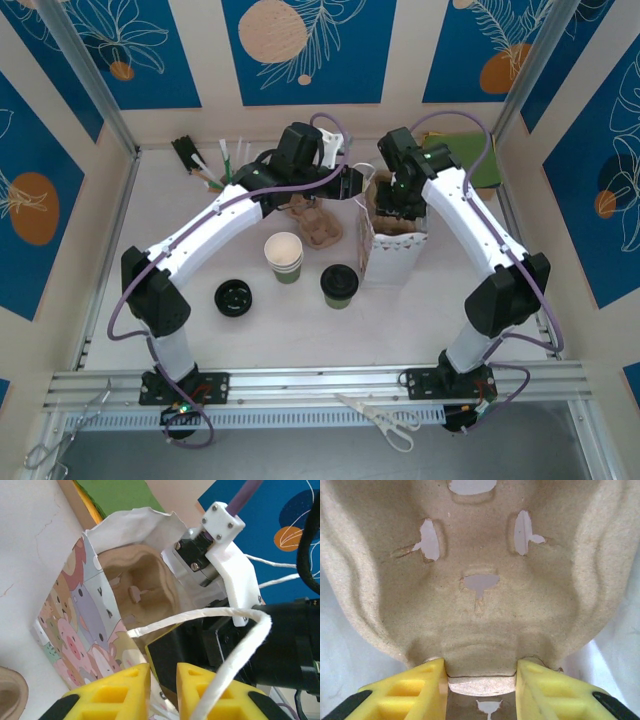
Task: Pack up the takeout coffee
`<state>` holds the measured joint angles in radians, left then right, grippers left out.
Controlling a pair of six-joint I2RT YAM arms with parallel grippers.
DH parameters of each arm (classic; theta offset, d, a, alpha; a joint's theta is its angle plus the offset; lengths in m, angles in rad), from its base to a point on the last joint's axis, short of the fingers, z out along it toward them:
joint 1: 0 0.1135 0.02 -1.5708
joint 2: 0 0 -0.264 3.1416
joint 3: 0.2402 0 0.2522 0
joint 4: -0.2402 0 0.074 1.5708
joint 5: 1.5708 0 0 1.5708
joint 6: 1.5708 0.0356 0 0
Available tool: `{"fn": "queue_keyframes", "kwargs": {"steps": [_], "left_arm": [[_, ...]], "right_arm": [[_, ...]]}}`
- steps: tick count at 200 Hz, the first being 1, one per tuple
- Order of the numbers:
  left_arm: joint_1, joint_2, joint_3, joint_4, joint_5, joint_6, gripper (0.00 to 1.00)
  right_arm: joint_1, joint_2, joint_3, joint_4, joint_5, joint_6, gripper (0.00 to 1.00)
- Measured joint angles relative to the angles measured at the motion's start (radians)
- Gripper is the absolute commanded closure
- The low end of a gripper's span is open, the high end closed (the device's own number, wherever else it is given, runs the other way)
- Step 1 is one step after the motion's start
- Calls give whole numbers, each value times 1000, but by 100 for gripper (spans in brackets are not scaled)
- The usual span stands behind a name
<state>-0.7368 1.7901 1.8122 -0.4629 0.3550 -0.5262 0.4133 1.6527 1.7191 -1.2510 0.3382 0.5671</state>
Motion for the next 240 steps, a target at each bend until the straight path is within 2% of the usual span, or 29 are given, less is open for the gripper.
{"fn": "queue_keyframes", "kwargs": {"steps": [26, 44, 76, 152, 240], "left_arm": [[-3, 0, 0, 3, 0, 0, 82], [-8, 1, 0, 7, 0, -4, 92], [-12, 1, 0, 7, -8, -18, 95], [-20, 1, -1, 17, -38, -26, 96], [-36, 1, -1, 24, -42, -26, 95]], "right_arm": [[23, -3, 0, 0, 25, 5, 64], [35, -3, 0, -1, 37, 11, 64], [46, -4, 0, -3, 55, 13, 64], [18, -44, -22, 6, 26, 21, 64], [-16, 17, -47, -6, -32, 14, 64]]}}
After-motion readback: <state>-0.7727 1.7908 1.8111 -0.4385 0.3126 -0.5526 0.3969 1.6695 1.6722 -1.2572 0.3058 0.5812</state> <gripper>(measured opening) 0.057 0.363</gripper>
